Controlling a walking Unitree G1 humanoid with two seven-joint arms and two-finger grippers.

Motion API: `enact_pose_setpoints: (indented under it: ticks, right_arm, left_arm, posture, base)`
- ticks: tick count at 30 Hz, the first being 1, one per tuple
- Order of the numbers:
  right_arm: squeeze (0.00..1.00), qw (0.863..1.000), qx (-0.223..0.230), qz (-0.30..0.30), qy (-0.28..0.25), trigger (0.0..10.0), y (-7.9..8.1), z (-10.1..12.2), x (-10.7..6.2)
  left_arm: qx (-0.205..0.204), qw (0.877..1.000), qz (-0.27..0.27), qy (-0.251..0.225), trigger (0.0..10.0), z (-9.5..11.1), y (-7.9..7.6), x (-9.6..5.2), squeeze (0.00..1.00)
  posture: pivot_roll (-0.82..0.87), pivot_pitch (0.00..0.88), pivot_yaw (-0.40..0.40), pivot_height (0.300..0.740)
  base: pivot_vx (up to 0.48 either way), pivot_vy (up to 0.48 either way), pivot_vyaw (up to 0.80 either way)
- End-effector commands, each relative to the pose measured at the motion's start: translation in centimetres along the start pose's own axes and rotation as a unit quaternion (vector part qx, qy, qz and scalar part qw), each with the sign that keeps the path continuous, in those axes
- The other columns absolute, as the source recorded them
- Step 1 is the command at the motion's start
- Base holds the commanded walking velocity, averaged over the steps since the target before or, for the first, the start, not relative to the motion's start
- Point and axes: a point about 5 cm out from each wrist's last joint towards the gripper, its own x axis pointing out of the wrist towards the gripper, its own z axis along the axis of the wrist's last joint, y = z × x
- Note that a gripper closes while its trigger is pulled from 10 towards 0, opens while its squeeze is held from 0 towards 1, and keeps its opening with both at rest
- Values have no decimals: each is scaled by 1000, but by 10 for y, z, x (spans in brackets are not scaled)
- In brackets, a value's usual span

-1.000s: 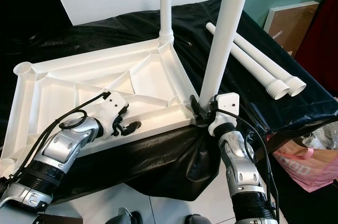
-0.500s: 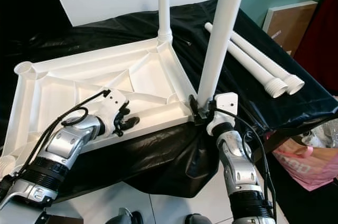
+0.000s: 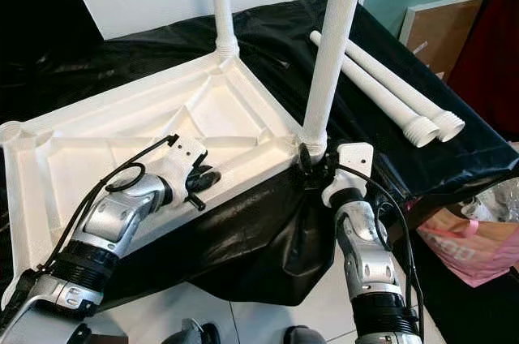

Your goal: Building children table

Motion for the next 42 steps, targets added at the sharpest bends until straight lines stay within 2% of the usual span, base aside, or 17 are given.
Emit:
enact_pose_setpoints:
  ticks: [1,6,7,8,12,13,14,19,21,22,24,28,30,34,39,40,42]
  right_arm:
    - [0,1000,11,-5,4,10000,0,-3,-1]
    - [0,1000,12,-2,5,10000,2,-4,-1]
    - [0,1000,12,-1,6,10000,2,-4,-1]
    - [0,1000,13,1,7,10000,3,-5,-1]
    - [0,1000,15,-1,9,10000,3,-4,1]
    - [0,1000,15,1,8,10000,4,-4,2]
    - [0,1000,16,0,9,10000,4,-4,2]
    - [0,1000,16,3,9,10000,7,-4,2]
    - [0,1000,16,4,14,10000,9,-7,-2]
    - [0,1000,16,4,14,10000,9,-7,-2]
    - [0,1000,15,7,18,10000,11,-11,-8]
    - [0,1000,15,6,24,10000,10,-13,-13]
    - [0,999,15,8,28,10000,10,-16,-18]
    - [0,999,12,17,37,10000,11,-19,-27]
    - [0,998,11,29,46,10000,14,-23,-31]
    - [0,997,12,45,56,10000,17,-26,-33]
    - [0,997,13,52,61,10000,18,-27,-33]
  left_arm:
    - [-6,994,113,2,10000,0,14,-1,0]
    - [-4,994,104,-15,10000,5,10,2,0]
    - [-13,995,95,-22,10000,6,8,2,153]
    - [-16,996,82,-32,10000,7,5,2,1000]
    - [-13,997,30,-67,10000,17,-5,0,1000]
    - [-9,997,21,-72,10000,19,-6,-1,918]
    - [-22,996,8,-88,10000,23,-7,-4,0]
    - [-43,990,-1,-131,10000,34,-3,-10,0]
    - [-37,990,30,-134,10000,36,12,-17,0]
    - [-37,990,30,-134,10000,36,12,-17,0]
    - [-7,989,93,-116,10000,30,36,-28,0]
    - [-4,985,132,-113,10000,27,48,-36,0]
    - [5,977,186,-104,10000,23,63,-45,0]
    - [18,967,240,-89,10000,18,81,-58,0]
    - [40,959,272,-68,10000,11,94,-69,0]
    - [49,951,300,-52,10000,5,102,-78,0]
    - [60,947,314,-42,10000,3,106,-83,0]
  posture:
    - [-78,148,41,740]
    - [-80,150,40,740]
    - [-81,148,38,740]
    - [-82,143,37,740]
    - [-80,158,39,740]
    - [-78,149,40,740]
    - [-76,162,42,740]
    - [-72,153,39,740]
    - [-65,164,41,740]
    - [-65,164,41,740]
    - [-63,164,43,740]
    - [-62,165,43,740]
    - [-59,165,43,740]
    - [-56,165,42,740]
    - [-56,166,41,740]
    - [-52,169,36,740]
    - [-51,169,34,740]
  base:
    - [0,0,0]
    - [0,0,0]
    - [0,0,0]
    - [0,0,0]
    - [0,0,0]
    - [0,0,0]
    - [0,0,0]
    - [0,0,0]
    - [0,0,0]
    - [0,0,0]
    - [0,0,0]
    - [0,0,0]
    - [0,0,0]
    - [0,0,0]
    - [0,0,0]
    - [0,0,0]
    - [0,0,0]
